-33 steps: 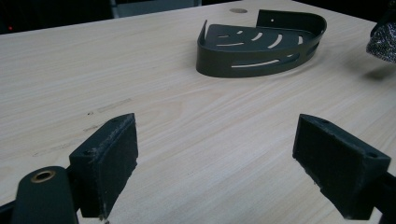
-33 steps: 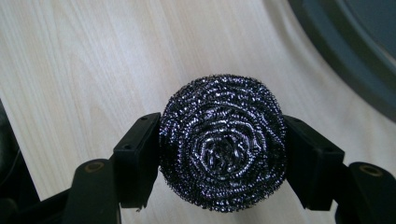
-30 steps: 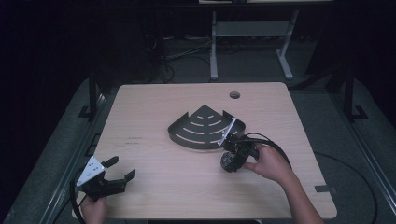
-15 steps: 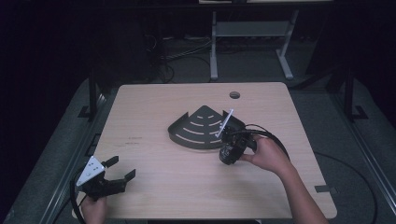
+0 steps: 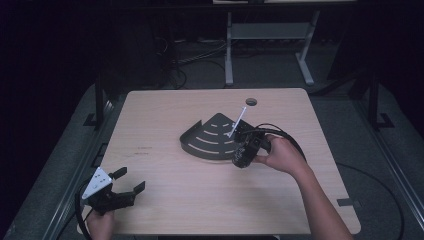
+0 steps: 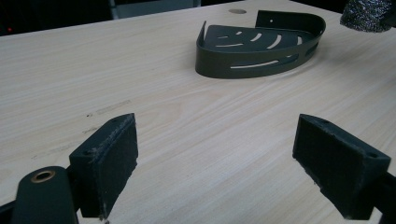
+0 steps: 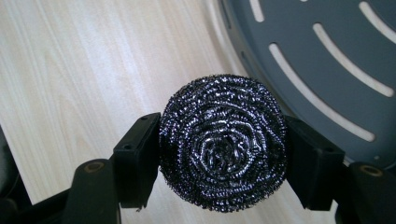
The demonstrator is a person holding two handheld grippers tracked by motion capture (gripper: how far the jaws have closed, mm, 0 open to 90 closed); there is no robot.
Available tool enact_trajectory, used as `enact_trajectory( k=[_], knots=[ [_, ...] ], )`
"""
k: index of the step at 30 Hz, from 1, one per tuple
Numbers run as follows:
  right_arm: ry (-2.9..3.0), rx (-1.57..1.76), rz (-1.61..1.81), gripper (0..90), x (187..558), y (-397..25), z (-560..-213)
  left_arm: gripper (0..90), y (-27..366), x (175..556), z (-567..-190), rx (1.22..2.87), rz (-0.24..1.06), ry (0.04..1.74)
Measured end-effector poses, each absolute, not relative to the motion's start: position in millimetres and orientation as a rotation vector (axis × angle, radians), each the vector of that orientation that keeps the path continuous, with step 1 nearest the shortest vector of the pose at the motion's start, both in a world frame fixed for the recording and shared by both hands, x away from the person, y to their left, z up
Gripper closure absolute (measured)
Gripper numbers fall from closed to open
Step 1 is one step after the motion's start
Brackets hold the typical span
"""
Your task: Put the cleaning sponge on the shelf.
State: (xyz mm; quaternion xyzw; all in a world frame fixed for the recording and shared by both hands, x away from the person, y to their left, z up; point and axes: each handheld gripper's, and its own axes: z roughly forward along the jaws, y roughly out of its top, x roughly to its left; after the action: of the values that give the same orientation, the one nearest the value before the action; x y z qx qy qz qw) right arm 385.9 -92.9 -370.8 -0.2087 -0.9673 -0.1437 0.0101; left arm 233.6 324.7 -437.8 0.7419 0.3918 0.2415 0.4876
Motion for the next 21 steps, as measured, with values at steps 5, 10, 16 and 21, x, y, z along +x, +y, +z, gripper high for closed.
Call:
enact_trajectory(
  k=[5, 10, 16, 21],
  knots=[
    [-3.019, -0.659, -0.436, 33.0, 394.7, -91.1, -367.2, 13.5, 324.8, 233.7, -437.8, 1.804, 0.585, 0.951],
    [-3.018, -0.669, -0.422, 33.0, 403.9, -89.2, -363.6, 13.5, 325.0, 233.9, -437.7, 1.803, 0.585, 0.948],
    [-3.011, -0.673, -0.432, 33.0, 411.3, -86.6, -362.0, 13.5, 324.3, 234.0, -437.9, 1.805, 0.586, 0.949],
    [-3.012, -0.68, -0.428, 33.0, 418.1, -84.4, -361.5, 13.5, 324.5, 234.2, -437.9, 1.803, 0.581, 0.949]
  ],
)
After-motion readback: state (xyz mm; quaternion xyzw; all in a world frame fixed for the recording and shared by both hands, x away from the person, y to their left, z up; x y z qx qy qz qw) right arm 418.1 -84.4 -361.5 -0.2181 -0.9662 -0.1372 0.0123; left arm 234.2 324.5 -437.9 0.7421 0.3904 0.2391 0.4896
